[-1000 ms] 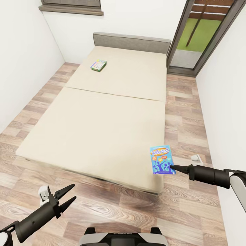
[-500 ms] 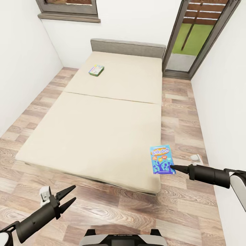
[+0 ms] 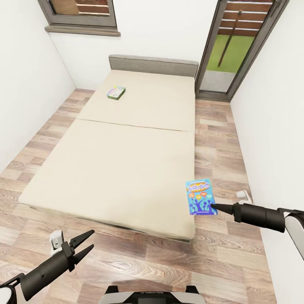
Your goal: Put all the toys in the child's room - the three board games (two on the bed and one on the table), the two jigsaw puzzles on the table, and the tennis ball on the table - inside the toy box on the table in the child's room.
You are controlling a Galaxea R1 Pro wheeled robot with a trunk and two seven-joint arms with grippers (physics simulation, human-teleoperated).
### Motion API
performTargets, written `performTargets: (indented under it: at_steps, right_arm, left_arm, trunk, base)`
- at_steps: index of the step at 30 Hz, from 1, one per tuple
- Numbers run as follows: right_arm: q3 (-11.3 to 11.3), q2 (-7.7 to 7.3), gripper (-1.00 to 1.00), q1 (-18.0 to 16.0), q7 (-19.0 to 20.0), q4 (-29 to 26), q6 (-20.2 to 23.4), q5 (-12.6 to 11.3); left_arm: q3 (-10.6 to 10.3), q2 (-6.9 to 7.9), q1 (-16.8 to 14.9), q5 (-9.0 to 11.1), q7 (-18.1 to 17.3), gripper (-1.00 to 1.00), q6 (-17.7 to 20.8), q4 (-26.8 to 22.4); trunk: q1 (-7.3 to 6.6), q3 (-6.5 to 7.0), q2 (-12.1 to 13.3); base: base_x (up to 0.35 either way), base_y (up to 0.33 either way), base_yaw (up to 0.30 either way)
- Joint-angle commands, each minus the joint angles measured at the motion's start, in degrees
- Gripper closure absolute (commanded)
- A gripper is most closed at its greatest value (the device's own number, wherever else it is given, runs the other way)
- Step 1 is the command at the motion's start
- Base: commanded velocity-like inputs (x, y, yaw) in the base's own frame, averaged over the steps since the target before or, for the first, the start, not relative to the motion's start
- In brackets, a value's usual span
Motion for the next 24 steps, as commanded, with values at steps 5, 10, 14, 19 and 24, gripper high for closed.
performTargets:
  at_steps: [5, 10, 14, 19, 24]
  right_arm:
    - [-0.27, -0.32, 1.00, -0.25, 0.36, 0.00, 0.18, 0.28]
    - [-0.48, -0.48, 1.00, -0.35, 0.36, 0.00, 0.18, 0.28]
    - [-0.50, -0.44, 1.00, -0.35, 0.36, 0.00, 0.18, 0.28]
    - [-0.52, -0.50, 1.00, -0.34, 0.36, 0.00, 0.18, 0.28]
    - [-0.52, -0.55, 1.00, -0.34, 0.36, 0.00, 0.18, 0.28]
  left_arm:
    - [0.06, -0.03, 0.00, -0.08, 0.15, -1.00, 0.23, -0.01]
    - [0.04, -0.05, -0.12, -0.11, 0.03, -1.00, 0.23, -0.01]
    - [-0.03, -0.19, -0.26, -0.13, 0.18, -1.00, 0.23, -0.01]
    - [-0.37, -1.09, -0.57, -0.22, 0.22, -1.00, 0.23, -0.01]
    - [-0.53, -1.57, -0.74, -0.29, 0.28, -1.00, 0.23, -0.01]
  trunk:
    - [-1.09, 1.32, 1.98]
    - [-2.19, 2.66, 3.99]
    - [-3.07, 3.73, 5.59]
    - [-4.16, 5.07, 7.60]
    - [-5.26, 6.41, 9.60]
  base:
    - [0.000, 0.000, -0.072]
    - [0.000, 0.000, -0.072]
    - [0.000, 0.000, -0.070]
    - [0.000, 0.000, -0.068]
    - [0.000, 0.000, -0.067]
